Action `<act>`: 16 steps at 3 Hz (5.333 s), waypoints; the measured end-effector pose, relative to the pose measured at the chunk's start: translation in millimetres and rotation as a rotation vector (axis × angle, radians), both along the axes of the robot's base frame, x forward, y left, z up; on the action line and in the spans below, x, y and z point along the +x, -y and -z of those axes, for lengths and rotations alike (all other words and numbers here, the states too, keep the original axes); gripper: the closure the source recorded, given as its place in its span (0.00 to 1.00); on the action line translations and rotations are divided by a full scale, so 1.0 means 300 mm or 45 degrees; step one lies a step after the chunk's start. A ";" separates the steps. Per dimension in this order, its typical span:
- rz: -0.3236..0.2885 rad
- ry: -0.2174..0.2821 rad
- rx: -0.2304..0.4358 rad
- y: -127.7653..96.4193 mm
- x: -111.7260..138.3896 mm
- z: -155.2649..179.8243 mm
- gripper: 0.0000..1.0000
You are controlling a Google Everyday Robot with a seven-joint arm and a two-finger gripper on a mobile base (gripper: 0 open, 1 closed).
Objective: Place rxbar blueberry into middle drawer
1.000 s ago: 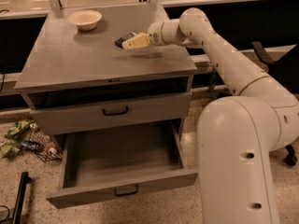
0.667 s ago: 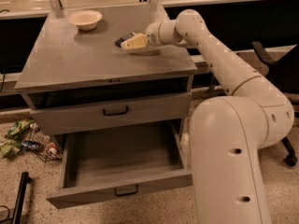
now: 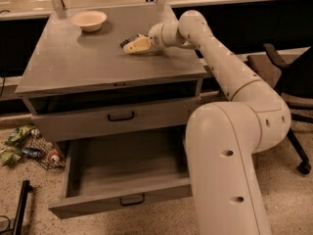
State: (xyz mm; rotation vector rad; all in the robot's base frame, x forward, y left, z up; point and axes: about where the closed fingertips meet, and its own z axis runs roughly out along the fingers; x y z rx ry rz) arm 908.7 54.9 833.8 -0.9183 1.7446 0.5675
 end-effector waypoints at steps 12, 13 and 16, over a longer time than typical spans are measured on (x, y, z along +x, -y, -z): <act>-0.720 0.071 0.142 -0.403 -0.787 -0.172 1.00; -0.737 0.041 0.169 -0.442 -0.850 -0.177 1.00; -0.707 -0.096 0.290 -0.587 -1.157 -0.123 1.00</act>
Offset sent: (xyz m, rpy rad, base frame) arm 0.0091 0.0074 0.0043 0.0486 -0.0151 0.0132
